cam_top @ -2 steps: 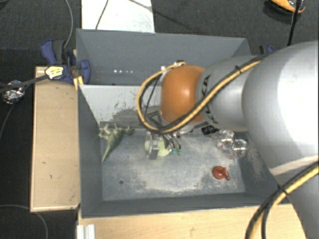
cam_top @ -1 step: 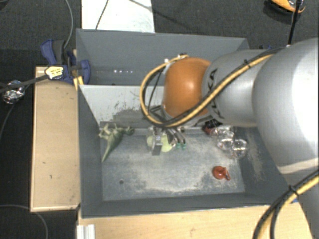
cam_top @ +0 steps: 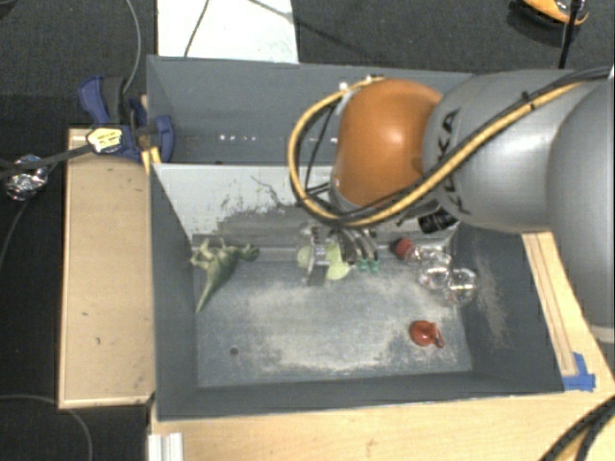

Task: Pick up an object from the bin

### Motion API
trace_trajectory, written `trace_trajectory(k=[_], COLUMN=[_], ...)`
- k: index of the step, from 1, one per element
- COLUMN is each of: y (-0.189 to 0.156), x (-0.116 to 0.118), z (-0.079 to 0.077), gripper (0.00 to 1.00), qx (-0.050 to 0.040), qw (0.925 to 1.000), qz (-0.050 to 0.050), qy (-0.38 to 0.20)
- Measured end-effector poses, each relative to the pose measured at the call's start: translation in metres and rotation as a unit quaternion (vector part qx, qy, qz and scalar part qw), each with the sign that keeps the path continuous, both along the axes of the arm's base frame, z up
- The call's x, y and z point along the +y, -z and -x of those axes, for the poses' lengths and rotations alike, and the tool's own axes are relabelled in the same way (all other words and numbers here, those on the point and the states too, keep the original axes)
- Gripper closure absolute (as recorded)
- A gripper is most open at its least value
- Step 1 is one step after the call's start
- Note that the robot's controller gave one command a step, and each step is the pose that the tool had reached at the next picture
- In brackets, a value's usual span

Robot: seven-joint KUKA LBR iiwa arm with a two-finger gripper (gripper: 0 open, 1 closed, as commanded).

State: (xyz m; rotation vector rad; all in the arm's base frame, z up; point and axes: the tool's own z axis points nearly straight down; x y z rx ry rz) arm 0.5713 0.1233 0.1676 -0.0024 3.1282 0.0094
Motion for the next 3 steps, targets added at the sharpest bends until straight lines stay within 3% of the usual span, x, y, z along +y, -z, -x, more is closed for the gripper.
trace_trajectory(k=[2,3], y=[0.000,-0.140], x=[0.000,0.000], z=[0.000,-0.005], gripper=[1.00,1.00], qx=[0.0000,-0.0025], qw=[1.0000,0.9999], qz=[0.000,-0.001], qy=[0.001,0.013])
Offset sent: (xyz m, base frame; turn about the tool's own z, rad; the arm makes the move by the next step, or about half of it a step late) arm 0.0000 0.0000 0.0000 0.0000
